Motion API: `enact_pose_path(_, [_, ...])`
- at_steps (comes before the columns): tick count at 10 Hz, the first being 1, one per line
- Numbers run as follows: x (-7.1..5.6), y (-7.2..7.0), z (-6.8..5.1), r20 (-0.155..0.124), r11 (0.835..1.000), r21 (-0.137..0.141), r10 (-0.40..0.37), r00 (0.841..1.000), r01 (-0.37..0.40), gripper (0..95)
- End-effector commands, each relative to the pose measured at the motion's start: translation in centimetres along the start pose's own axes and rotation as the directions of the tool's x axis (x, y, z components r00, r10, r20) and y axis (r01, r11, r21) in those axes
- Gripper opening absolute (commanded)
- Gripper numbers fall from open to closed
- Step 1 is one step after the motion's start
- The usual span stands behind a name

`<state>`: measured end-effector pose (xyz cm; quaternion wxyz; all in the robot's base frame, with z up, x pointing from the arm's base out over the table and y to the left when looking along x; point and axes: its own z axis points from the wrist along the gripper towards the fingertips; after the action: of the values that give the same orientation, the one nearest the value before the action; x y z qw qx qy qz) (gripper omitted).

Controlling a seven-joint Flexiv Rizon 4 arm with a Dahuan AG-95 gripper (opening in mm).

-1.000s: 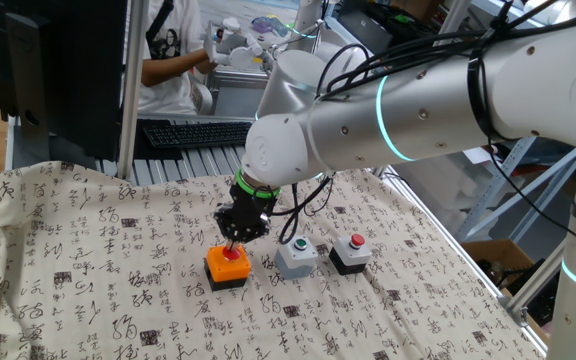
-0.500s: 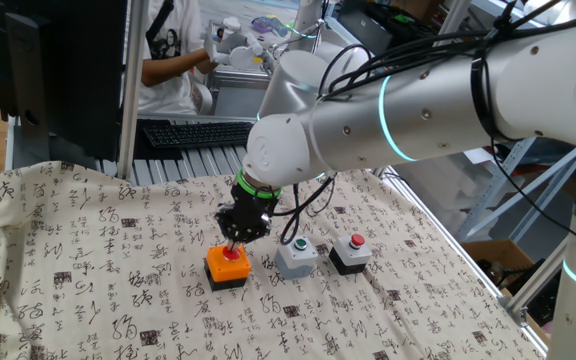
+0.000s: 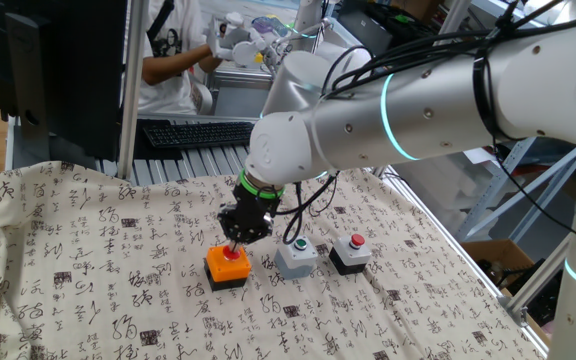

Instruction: Press three buttons from left to right in sequence

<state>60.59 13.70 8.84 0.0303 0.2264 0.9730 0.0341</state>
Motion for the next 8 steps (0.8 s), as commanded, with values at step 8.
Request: enact_pose_path(8, [0.20,-0.73,-1.20,-0.012,1.000,0.009,-0.005,1.000,0.005,0.0])
